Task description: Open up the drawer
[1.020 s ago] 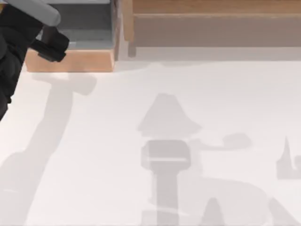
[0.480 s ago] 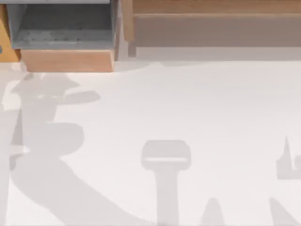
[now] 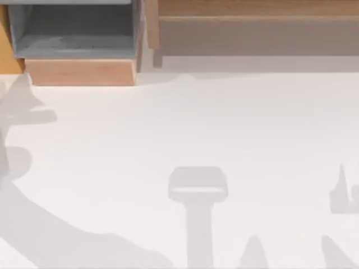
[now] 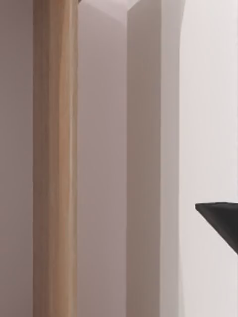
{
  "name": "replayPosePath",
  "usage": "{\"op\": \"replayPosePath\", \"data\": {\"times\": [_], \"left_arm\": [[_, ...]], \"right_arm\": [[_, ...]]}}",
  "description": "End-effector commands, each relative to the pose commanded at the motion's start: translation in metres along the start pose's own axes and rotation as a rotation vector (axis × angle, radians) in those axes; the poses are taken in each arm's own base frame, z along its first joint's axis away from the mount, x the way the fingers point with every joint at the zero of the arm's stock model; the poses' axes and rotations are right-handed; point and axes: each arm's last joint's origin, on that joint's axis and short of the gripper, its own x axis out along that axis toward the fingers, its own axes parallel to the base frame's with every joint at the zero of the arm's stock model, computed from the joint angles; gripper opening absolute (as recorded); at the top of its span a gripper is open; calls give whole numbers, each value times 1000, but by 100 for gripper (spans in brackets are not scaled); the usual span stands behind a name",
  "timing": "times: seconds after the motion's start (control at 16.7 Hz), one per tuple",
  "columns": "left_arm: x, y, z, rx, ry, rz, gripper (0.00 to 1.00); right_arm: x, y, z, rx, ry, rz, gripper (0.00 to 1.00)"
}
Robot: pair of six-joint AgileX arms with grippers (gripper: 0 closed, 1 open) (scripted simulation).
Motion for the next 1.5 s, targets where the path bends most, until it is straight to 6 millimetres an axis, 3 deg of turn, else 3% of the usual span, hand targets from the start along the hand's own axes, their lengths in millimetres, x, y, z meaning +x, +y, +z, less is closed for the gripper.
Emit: {"op": "replayPosePath", "data": {"times": [0.24,0.6,0.84,1.5], "left_arm": [[1,0,2,-2,-1,-3,100],[24,0,0,0,0,0,100],[25,0,0,0,0,0,100],[25,0,0,0,0,0,17]], "right_arm": [[0,0,0,0,0,0,100],[0,0,0,0,0,0,100],[0,0,0,0,0,0,100],[0,0,0,0,0,0,100]]}}
